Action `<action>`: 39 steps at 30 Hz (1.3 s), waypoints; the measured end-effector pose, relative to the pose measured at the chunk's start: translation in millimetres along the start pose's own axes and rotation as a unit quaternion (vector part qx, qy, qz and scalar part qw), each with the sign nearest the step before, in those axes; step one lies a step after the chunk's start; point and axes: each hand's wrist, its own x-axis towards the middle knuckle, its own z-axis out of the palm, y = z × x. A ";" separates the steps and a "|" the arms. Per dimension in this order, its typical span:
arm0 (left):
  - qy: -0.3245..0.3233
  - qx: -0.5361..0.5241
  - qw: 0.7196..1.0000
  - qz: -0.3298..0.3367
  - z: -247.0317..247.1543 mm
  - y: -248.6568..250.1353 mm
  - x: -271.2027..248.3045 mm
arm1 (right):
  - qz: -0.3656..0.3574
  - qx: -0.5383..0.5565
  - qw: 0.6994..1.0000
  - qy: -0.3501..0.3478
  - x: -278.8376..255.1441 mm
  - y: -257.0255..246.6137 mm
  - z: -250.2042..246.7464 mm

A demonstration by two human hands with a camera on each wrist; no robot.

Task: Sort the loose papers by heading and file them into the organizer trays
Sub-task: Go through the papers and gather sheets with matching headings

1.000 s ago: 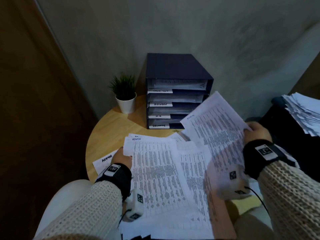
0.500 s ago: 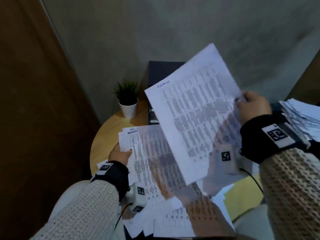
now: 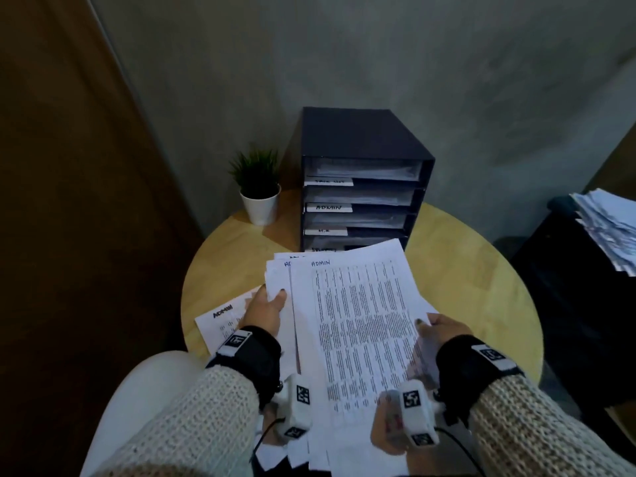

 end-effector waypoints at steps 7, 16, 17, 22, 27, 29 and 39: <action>0.042 0.021 0.999 0.002 17.9 -16.6 4.9 | 0.014 0.061 0.998 -0.024 1.2 -4.9 17.1; 0.060 -0.028 0.997 0.051 12.2 10.7 -7.2 | 0.011 0.044 0.998 -0.039 9.8 -5.0 12.0; 0.053 -0.039 0.996 0.053 11.6 14.5 -10.5 | -0.010 0.070 0.997 -0.038 12.1 -3.7 13.6; 0.019 -0.068 0.995 0.067 17.8 21.1 -9.2 | -0.086 0.215 0.969 -0.086 9.8 4.6 15.7; -0.010 -0.108 0.992 0.061 24.1 36.1 -17.0 | -0.092 0.251 0.958 -0.104 15.4 12.4 13.9; -0.022 -0.117 0.991 0.054 27.9 37.7 -18.7 | -0.086 0.267 0.955 -0.100 20.1 19.1 15.4; 0.028 0.053 0.996 -0.067 8.8 -4.5 17.3 | -0.034 0.108 0.992 -0.048 31.5 38.0 12.8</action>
